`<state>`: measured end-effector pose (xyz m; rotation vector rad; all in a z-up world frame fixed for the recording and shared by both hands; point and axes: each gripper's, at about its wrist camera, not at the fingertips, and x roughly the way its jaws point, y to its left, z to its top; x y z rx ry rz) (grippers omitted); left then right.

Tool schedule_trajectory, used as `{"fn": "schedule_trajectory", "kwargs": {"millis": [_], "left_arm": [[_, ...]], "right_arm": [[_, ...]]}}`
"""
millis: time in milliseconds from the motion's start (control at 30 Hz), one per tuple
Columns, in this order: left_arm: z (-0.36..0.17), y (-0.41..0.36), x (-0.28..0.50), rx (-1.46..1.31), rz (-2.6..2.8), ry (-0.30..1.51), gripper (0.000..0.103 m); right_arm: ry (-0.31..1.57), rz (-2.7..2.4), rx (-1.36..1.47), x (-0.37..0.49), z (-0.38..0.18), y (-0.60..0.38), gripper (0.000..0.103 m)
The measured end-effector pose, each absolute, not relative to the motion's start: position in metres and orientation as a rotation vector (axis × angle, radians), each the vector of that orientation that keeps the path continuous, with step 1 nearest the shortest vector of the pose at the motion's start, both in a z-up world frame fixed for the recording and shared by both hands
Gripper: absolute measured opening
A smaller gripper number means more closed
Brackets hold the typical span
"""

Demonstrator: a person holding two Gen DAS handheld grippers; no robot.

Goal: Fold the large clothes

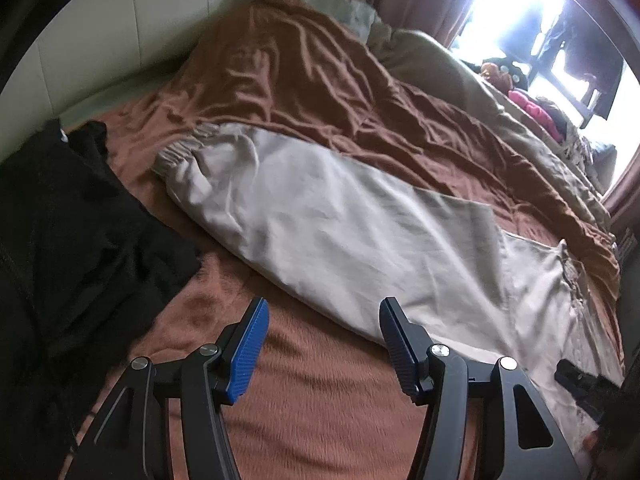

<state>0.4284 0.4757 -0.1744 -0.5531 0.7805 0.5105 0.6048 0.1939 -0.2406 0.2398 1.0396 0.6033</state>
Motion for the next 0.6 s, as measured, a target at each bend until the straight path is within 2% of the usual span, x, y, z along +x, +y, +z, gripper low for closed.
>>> {"fn": "schedule_trajectory", "kwargs": {"millis": [167, 333, 500, 533, 567, 600], "left_arm": [[-0.201, 0.490, 0.452, -0.557, 0.539, 0.834, 0.060], [-0.232, 0.504, 0.473, -0.522, 0.599, 0.938, 0.060], [-0.235, 0.520, 0.481, -0.551, 0.623, 0.894, 0.057], [-0.234, 0.521, 0.483, -0.551, 0.631, 0.893, 0.040], [-0.233, 0.524, 0.484, -0.544, 0.655, 0.898, 0.021], [-0.230, 0.525, 0.484, -0.553, 0.667, 0.894, 0.017]], "right_arm": [[1.124, 0.629, 0.258, 0.626, -0.266, 0.209, 0.029], [1.128, 0.643, 0.262, 0.636, -0.270, 0.218, 0.029], [1.130, 0.671, 0.304, 0.633, -0.265, 0.217, 0.029], [1.130, 0.678, 0.316, 0.631, -0.265, 0.214, 0.028], [1.134, 0.688, 0.328, 0.630, -0.264, 0.214, 0.022], [1.143, 0.703, 0.344, 0.628, -0.265, 0.213, 0.021]]}}
